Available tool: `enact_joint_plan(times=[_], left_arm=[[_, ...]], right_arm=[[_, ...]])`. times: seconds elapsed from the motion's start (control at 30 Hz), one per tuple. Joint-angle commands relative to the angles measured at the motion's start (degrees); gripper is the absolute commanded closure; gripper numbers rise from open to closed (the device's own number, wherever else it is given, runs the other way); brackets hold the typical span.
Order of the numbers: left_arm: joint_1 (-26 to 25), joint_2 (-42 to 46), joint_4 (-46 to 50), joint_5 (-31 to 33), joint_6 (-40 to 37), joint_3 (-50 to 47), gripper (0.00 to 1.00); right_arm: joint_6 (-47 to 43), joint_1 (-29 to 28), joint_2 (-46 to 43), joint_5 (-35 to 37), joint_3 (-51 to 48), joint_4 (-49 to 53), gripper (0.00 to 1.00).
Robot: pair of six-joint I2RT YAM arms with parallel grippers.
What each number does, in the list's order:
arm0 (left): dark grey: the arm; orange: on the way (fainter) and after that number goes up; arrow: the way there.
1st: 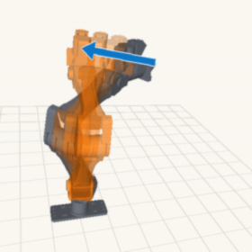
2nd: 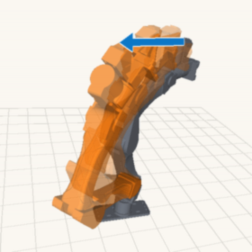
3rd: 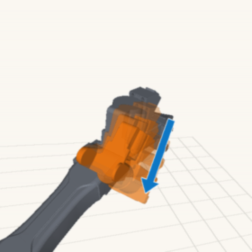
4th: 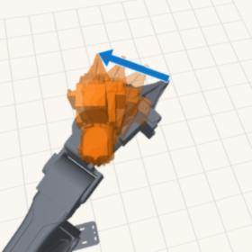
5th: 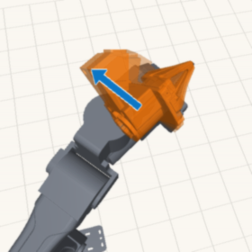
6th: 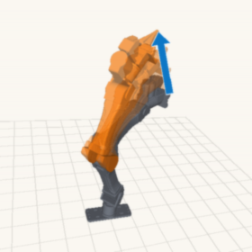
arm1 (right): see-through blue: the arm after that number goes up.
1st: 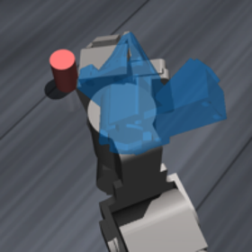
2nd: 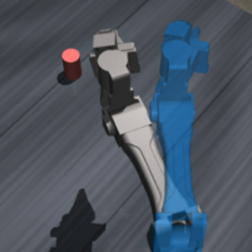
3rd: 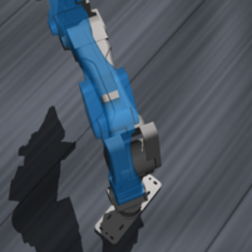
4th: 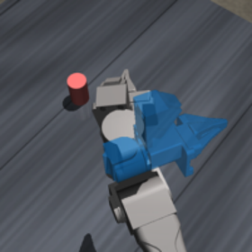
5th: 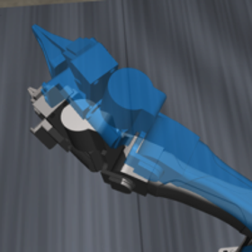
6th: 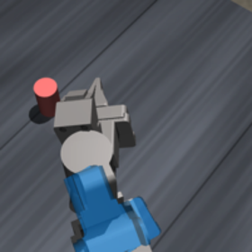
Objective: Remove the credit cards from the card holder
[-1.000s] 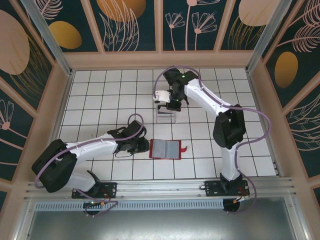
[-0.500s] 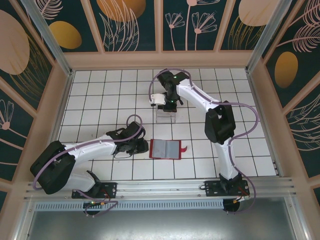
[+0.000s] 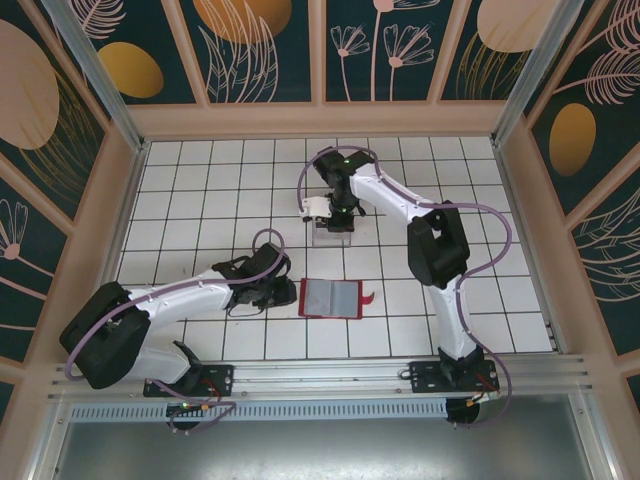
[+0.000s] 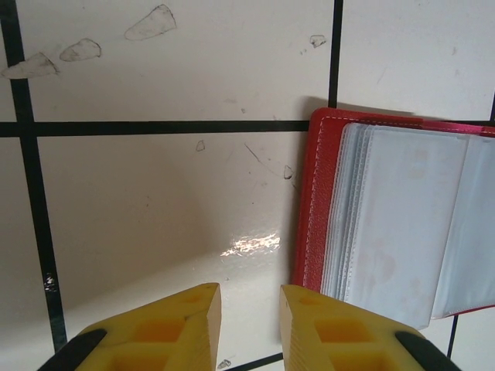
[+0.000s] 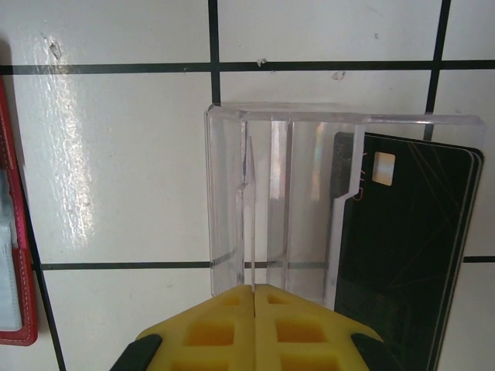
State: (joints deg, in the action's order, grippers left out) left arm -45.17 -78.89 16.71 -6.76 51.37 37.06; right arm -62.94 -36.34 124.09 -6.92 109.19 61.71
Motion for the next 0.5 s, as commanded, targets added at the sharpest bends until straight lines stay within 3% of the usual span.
enact_joint_plan(times=[0.0,0.47], left_arm=[[-0.1,1.0,1.0,1.2,0.4,0.3,0.72],[0.0,1.4,1.7,1.8,0.3,1.0,0.72]], right_arm=[[-1.4,-0.6,1.3,-0.5,-0.7,-0.3,1.0],[-1.5,-0.7,1.6,1.3,-0.2,-3.0,0.8]])
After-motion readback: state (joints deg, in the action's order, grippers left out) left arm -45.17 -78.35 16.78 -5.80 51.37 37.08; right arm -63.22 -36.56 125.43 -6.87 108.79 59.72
